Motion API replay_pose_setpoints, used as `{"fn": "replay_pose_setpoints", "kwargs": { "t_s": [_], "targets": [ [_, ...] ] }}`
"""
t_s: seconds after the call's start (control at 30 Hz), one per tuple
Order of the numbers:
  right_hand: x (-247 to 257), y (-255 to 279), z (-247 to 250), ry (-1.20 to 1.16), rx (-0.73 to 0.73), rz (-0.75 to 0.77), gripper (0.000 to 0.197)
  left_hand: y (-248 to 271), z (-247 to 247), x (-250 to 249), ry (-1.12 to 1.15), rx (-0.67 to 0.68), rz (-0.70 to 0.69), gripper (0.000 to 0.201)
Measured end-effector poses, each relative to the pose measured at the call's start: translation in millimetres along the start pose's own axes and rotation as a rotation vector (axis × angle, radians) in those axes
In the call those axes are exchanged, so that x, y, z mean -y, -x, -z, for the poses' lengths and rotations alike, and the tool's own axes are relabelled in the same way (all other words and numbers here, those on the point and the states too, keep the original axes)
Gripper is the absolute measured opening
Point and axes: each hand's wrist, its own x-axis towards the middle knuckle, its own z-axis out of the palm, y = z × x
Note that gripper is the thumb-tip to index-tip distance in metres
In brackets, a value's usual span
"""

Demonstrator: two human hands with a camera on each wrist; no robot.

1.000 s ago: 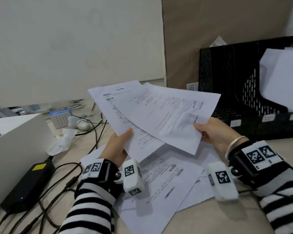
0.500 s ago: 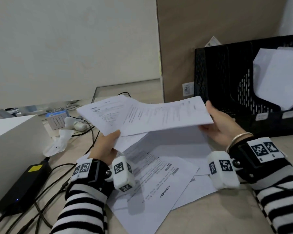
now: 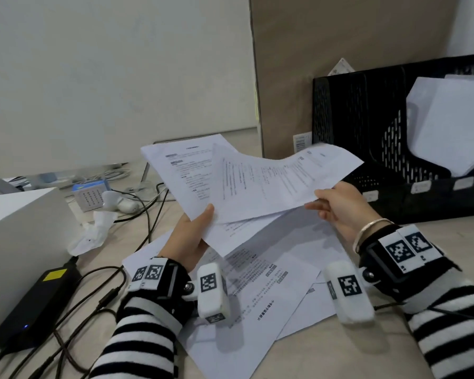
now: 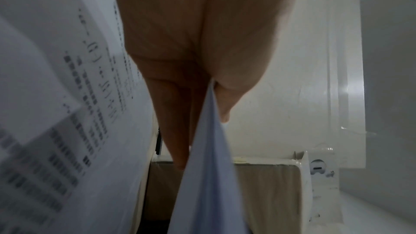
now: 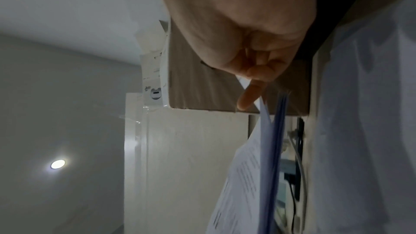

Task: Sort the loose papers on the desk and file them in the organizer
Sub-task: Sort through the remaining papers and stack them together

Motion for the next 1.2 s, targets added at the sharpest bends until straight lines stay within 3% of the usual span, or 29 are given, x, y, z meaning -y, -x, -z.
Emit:
{"fn": "replay_pose_setpoints", "kwargs": {
  "t_s": [0.1,0.23,0.37,0.47,0.63,0.73,0.9,1.0,1.2],
  "targets": [
    [3.3,-5.6,10.6,0.030,-0.017,0.050,0.022,3.1,7.5,-5.5,0.008,0.046,0.045,0.043],
    [5.8,-15.3,26.1,0.113,0.067,0.036,0.009,10.9,17.3,-14.7,0.048,0.081,0.135,0.026],
    [9.7,-15.3,33.6,0.179,0.154,0.074,0.014,15.5,17.1,-17.6,0.028,0.112,0.152,0.029],
    [9.9,-13.6,33.5,0.150,0.131,0.081,0.016,14.0,13.4,-17.0,0.007,0.134,0.163,0.024],
    [9.4,-6.4,18.5,-0.055,0.100,0.038,0.011,4.7,4.5,-7.1,0.018,0.012,0.070,0.035],
    [6.7,1.6,6.4,-0.027,0.191,0.012,0.014,2.8,-2.2,-2.4,0.020,-0.065,-0.015,0.036],
    [-0.8,13.3,-9.7,0.121,0.327,-0.022,0.018,3.7,-10.5,1.6,-0.025,-0.040,-0.060,0.027],
    [-8.6,9.2,-10.8,0.256,0.271,-0.004,0.023,3.2,-13.2,2.7,-0.030,-0.012,-0.047,0.029],
    [-5.2,-4.4,9.6,0.376,0.109,0.227,0.023,1.3,1.2,-3.6,0.012,0.049,0.005,0.038]
  ]
}}
